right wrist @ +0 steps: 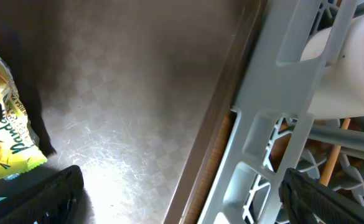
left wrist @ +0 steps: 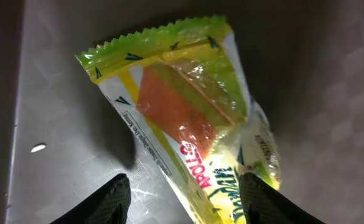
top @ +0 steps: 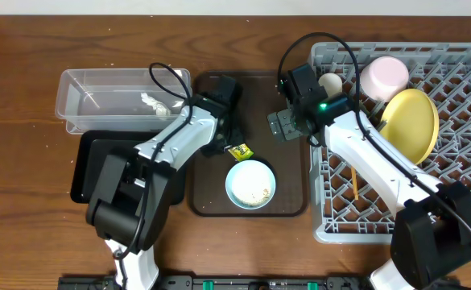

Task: Sort waste into correct bins and load items into the dishwasher rack
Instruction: 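Grasp the yellow snack wrapper with the left gripper, then carry the wrapper to the clear bin and release it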

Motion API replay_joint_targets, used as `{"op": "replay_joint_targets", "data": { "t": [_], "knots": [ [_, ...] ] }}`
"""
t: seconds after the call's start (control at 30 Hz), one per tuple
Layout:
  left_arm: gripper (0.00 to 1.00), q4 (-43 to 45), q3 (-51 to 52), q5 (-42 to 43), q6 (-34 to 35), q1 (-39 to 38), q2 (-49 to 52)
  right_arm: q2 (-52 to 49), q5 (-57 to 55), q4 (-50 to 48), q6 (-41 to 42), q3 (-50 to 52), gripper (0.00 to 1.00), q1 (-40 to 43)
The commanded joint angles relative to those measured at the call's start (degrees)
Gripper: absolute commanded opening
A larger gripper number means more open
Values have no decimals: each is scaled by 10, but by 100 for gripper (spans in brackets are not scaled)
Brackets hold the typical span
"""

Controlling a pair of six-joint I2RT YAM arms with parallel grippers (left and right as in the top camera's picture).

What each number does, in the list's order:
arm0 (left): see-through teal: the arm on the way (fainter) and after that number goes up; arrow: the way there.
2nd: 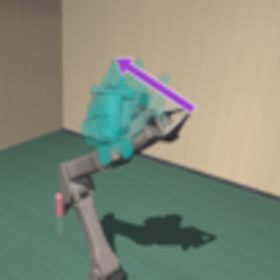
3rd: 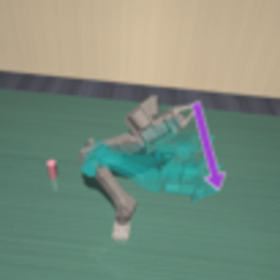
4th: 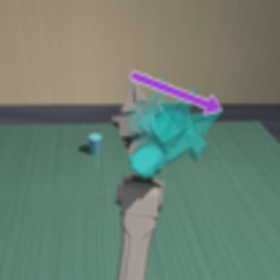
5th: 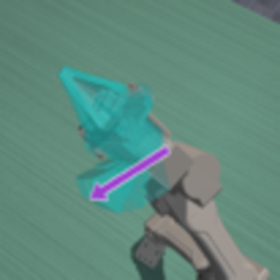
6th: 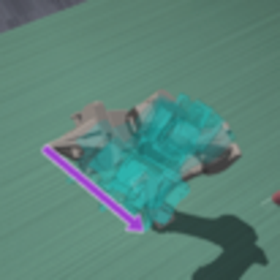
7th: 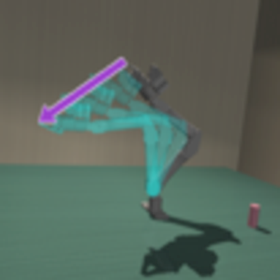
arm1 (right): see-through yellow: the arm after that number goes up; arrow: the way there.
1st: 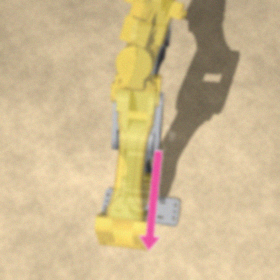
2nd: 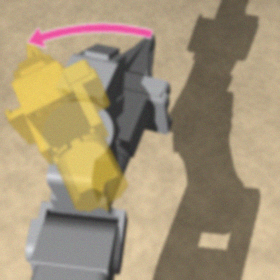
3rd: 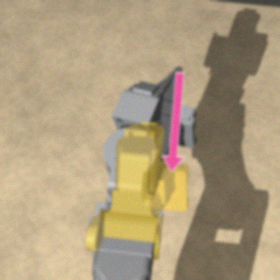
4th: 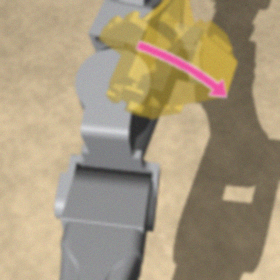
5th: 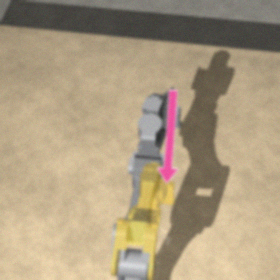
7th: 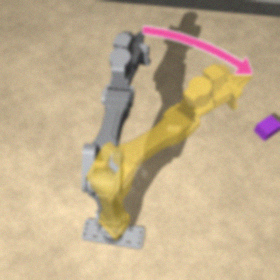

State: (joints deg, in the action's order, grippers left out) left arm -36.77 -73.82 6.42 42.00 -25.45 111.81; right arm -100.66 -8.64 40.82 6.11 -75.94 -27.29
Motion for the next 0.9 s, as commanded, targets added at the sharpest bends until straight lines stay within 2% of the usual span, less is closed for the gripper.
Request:
{"op": "replay_joint_targets", "data": {
  "t": [0.0,0.13,0.2,0.5,0.57,0.87],
  "knots": [
    [59,3,5,-12,3,-7,23,6,-3,-1,7,-1,99,-5],
    [57,10,5,-12,3,-8,38,6,-3,-1,7,-1,99,-5],
    [53,11,5,-12,3,-7,38,6,-3,-1,7,-1,99,-5],
    [19,20,-6,-12,3,-5,28,6,-3,-1,7,-1,99,-5],
    [8,20,-12,-12,2,-2,17,6,-3,-1,7,-1,99,-5],
    [6,19,-15,-23,-11,27,-72,6,-3,-1,7,-1,99,-5]
  ]
}}
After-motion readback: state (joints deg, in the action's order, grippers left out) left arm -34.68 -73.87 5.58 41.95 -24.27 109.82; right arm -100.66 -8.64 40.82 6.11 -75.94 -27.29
